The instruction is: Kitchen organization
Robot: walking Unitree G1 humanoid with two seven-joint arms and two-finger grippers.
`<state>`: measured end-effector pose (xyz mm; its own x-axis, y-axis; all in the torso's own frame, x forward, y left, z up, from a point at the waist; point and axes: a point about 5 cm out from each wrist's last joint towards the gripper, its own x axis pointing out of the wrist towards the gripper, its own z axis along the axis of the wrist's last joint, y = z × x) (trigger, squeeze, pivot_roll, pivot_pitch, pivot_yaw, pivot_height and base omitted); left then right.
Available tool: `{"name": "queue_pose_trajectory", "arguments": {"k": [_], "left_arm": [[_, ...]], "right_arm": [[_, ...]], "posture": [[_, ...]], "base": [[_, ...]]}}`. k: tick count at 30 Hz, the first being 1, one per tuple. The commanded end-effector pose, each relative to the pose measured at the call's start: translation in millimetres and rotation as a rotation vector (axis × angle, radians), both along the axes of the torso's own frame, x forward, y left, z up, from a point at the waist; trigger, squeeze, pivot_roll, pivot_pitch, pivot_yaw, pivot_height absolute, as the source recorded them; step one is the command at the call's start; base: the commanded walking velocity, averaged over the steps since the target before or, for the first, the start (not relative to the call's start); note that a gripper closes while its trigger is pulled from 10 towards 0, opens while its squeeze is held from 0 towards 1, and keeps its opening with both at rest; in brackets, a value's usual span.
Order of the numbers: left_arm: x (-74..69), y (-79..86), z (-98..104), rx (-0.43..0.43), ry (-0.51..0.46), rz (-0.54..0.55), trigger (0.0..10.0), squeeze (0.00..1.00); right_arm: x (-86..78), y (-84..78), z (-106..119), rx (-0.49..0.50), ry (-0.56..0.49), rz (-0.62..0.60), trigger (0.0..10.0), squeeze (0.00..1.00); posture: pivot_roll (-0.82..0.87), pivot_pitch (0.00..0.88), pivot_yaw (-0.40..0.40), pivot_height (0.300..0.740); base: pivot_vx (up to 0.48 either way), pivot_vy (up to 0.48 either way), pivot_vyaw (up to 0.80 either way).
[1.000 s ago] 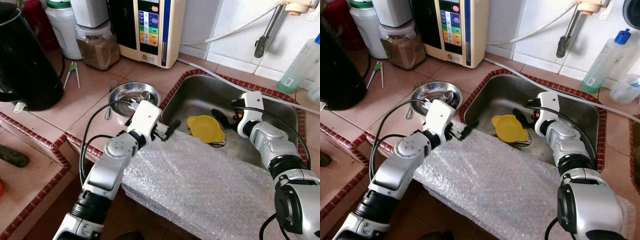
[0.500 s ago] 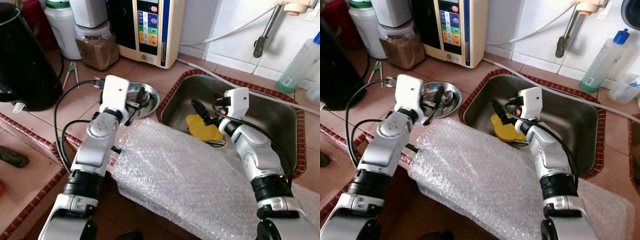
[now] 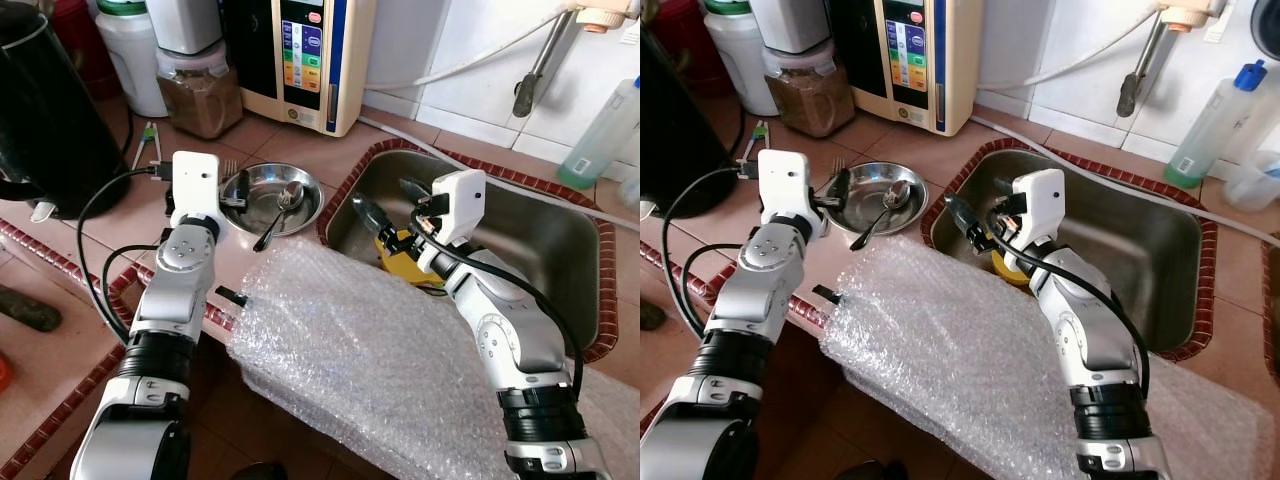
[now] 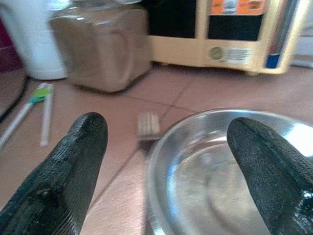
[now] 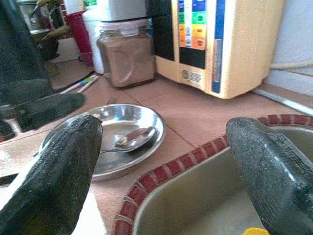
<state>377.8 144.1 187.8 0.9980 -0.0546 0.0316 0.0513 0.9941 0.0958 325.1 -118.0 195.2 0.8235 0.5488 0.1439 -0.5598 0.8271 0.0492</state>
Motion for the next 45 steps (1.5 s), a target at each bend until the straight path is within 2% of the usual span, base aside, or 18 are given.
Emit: {"name": "queue_pose_trajectory", "arguments": {"k": [1, 4, 5, 6, 10, 11, 12, 13, 14, 15, 16, 17, 26, 33, 45], "left_arm": [[3.2, -11.7, 1.4, 0.008, 0.028, -0.048, 10.0, 0.0], [4.0, -20.2, -0.4, 0.009, 0.051, -0.08, 10.0, 0.0], [4.2, -31.8, -5.2, 0.021, 0.097, -0.127, 10.0, 0.0], [4.2, -35.7, -8.0, 0.019, 0.121, -0.146, 10.0, 0.0], [3.5, -42.1, -17.8, 0.049, 0.199, -0.183, 10.0, 0.0], [3.4, -43.9, -22.7, 0.029, 0.242, -0.187, 9.3, 0.0], [3.4, -43.9, -22.7, 0.029, 0.242, -0.187, 9.3, 0.0], [3.3, -44.7, -26.3, 0.011, 0.277, -0.195, 6.0, 0.0], [3.3, -44.7, -26.3, 0.011, 0.277, -0.195, 6.0, 0.0], [3.5, -44.3, -27.5, 0.016, 0.287, -0.198, 1.6, 0.0], [3.9, -43.6, -27.9, 0.008, 0.296, -0.195, 1.6, 0.0], [4.0, -43.4, -28.6, -0.004, 0.309, -0.2, 0.0, 0.0], [7.0, -33.9, -27.9, -0.027, 0.341, -0.173, 0.0, 0.0], [7.4, -32.4, -30.2, -0.048, 0.358, -0.164, 0.0, 0.0], [7.0, -24.0, -33.3, -0.094, 0.381, -0.12, 0.0, 0.0]], "right_arm": [[-3.2, 0.7, 2.0, -0.009, -0.001, -0.002, 10.0, 0.0], [-4.2, 1.4, 3.1, -0.014, -0.003, -0.001, 10.0, 0.0], [-6.8, 3.5, 5.4, -0.021, -0.007, 0.025, 10.0, 0.0], [-8.9, 5.0, 6.5, -0.027, -0.006, 0.046, 10.0, 0.0], [-15.0, 9.0, 7.4, -0.053, 0.008, 0.118, 10.0, 0.0], [-18.1, 10.0, 7.4, -0.079, 0.01, 0.153, 10.0, 0.0], [-18.1, 10.0, 7.4, -0.079, 0.01, 0.153, 10.0, 0.0], [-19.4, 9.4, 7.1, -0.097, 0.01, 0.163, 10.0, 0.0], [-19.4, 9.4, 7.1, -0.097, 0.01, 0.163, 10.0, 0.0], [-19.2, 8.3, 6.9, -0.104, 0.011, 0.158, 10.0, 0.0], [-19.5, 8.0, 6.9, -0.107, 0.013, 0.158, 10.0, 0.0], [-19.8, 8.0, 7.1, -0.11, 0.014, 0.159, 10.0, 0.0], [-20.2, 8.9, 6.3, -0.134, 0.015, 0.167, 10.0, 0.0], [-18.5, 8.8, 5.5, -0.128, 0.022, 0.168, 10.0, 0.0], [-21.3, 9.8, 6.6, -0.14, 0.032, 0.233, 10.0, 0.0]], "posture": [[-0.04, 0.102, 0.006, 0.74], [-0.04, 0.101, 0.01, 0.74], [-0.05, 0.099, 0.014, 0.74], [-0.05, 0.099, 0.014, 0.74], [-0.06, 0.099, 0.015, 0.74], [-0.06, 0.099, 0.016, 0.74], [-0.06, 0.099, 0.016, 0.74], [-0.06, 0.099, 0.016, 0.74], [-0.06, 0.099, 0.016, 0.74], [-0.06, 0.1, 0.015, 0.74], [-0.06, 0.1, 0.015, 0.74], [-0.06, 0.1, 0.015, 0.74], [-0.06, 0.099, 0.015, 0.74], [-0.06, 0.098, 0.009, 0.74], [-0.06, 0.089, 0.004, 0.74]], "base": [[0.0, 0.0, 0.0], [0.0, 0.0, 0.0], [0.0, 0.0, 0.0], [0.0, 0.0, 0.0], [0.0, 0.0, 0.0], [0.0, 0.0, 0.0], [0.0, 0.0, 0.0], [0.0, 0.0, 0.0], [0.0, 0.0, 0.0], [0.0, 0.0, 0.0], [0.0, 0.0, 0.0], [0.0, 0.0, 0.0], [0.0, 0.0, 0.0], [0.0, 0.0, 0.0], [0.0, 0.0, 0.0]]}}
